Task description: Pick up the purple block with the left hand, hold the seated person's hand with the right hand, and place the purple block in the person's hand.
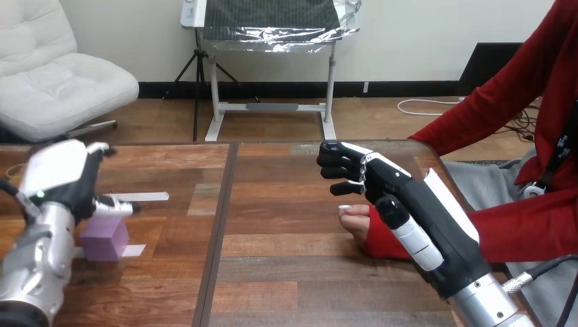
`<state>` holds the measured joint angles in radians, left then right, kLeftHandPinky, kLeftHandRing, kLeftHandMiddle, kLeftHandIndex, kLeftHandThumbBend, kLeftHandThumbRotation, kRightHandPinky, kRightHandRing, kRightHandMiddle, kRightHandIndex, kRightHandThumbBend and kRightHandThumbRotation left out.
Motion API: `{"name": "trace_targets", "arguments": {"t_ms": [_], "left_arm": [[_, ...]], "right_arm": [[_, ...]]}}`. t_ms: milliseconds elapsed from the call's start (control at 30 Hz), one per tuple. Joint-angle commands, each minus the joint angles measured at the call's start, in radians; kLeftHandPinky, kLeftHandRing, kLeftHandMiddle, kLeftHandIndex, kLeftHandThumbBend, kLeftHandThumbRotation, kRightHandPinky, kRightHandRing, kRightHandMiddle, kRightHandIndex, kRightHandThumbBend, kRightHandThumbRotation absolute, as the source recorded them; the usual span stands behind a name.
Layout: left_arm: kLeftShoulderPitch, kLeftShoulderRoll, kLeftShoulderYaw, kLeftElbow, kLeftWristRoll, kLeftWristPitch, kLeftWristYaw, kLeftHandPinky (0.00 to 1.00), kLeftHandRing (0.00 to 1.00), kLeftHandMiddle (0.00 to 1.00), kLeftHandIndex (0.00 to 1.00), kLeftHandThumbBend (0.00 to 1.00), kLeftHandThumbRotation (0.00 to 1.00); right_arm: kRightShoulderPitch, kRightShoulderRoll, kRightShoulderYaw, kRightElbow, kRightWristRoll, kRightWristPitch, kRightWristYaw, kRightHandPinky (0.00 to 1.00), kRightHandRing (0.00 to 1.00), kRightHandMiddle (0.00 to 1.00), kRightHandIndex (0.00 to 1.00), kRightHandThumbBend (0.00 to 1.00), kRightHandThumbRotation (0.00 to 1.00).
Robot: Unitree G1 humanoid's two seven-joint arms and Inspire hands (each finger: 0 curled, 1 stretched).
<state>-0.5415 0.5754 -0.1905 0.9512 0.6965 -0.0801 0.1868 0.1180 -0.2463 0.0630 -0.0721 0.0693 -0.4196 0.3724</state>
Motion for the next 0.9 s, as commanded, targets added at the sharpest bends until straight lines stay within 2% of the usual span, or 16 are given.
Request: {"name": "trace_targets", "arguments": {"t_ms": [0, 367, 867], "left_arm": [[-0.107, -0.013, -0.022, 0.028, -0.013, 0.010, 0.010, 0.81, 0.85, 0.85, 0.84, 0.77, 0.22], [-0.132, -0.027, -0.044, 0.097, -0.024, 0.020, 0.011, 0.82, 0.85, 0.85, 0.84, 0.78, 0.23], [-0.134, -0.035, -0.060, 0.121, -0.039, 0.009, 0.005, 0.79, 0.84, 0.84, 0.82, 0.81, 0.26]], "right_arm": [[-0.026, -0.016, -0.016, -0.056, 0.003, 0.002, 0.000, 0.75, 0.82, 0.83, 0.83, 0.93, 1.00], [-0.025, -0.018, -0.017, -0.067, 0.007, 0.006, 0.003, 0.75, 0.81, 0.82, 0.83, 0.93, 1.00], [-0.024, -0.019, -0.017, -0.072, 0.004, 0.010, 0.000, 0.74, 0.81, 0.82, 0.83, 0.94, 1.00]]}}
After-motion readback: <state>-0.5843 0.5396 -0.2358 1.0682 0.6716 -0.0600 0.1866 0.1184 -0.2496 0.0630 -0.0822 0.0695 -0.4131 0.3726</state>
